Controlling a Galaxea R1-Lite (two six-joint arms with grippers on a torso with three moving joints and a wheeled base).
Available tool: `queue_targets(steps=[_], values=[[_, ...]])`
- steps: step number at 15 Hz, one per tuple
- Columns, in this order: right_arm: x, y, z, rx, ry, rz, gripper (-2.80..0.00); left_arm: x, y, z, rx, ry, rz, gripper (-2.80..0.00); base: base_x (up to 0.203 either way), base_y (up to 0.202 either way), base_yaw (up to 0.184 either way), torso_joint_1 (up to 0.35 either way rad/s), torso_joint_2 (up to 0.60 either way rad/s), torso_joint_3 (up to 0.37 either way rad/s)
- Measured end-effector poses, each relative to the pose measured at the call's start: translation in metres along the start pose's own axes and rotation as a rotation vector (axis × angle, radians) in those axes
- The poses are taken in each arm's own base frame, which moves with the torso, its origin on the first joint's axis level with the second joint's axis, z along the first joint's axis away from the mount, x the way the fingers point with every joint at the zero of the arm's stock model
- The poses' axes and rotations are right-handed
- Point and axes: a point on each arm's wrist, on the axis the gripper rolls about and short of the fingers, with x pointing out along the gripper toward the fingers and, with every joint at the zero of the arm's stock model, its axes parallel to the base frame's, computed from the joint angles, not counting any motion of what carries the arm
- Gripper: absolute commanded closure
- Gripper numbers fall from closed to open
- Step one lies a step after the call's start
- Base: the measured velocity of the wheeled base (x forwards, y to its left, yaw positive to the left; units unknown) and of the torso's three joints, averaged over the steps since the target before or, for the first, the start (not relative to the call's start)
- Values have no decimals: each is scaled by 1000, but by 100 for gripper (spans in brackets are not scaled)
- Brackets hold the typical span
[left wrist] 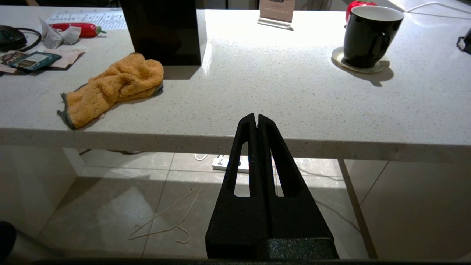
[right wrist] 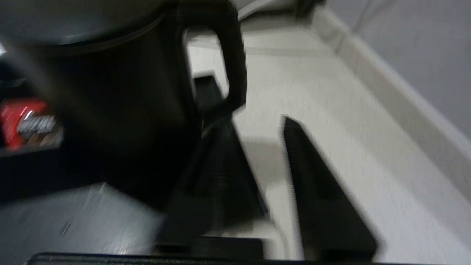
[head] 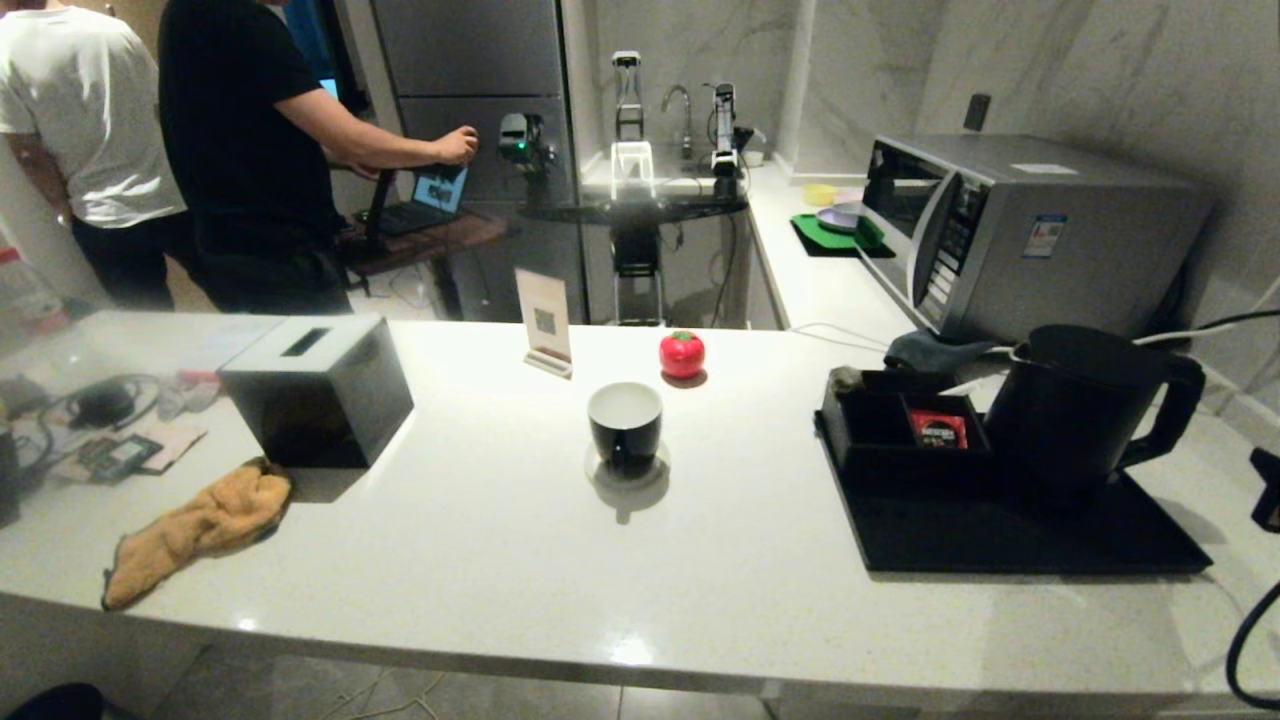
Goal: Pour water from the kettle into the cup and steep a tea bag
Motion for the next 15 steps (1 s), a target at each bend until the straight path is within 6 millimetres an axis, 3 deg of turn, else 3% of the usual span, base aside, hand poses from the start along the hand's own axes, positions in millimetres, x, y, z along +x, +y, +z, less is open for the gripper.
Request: queue_targets(steps=[7, 15], values=[[48, -8, -14, 2, -48, -16, -280, 0, 0, 0, 0, 0, 0, 0, 0, 0, 0, 0, 0, 0], [62, -10, -25, 5, -33, -14, -280, 0, 0, 0, 0, 0, 0, 0, 0, 0, 0, 0, 0, 0]])
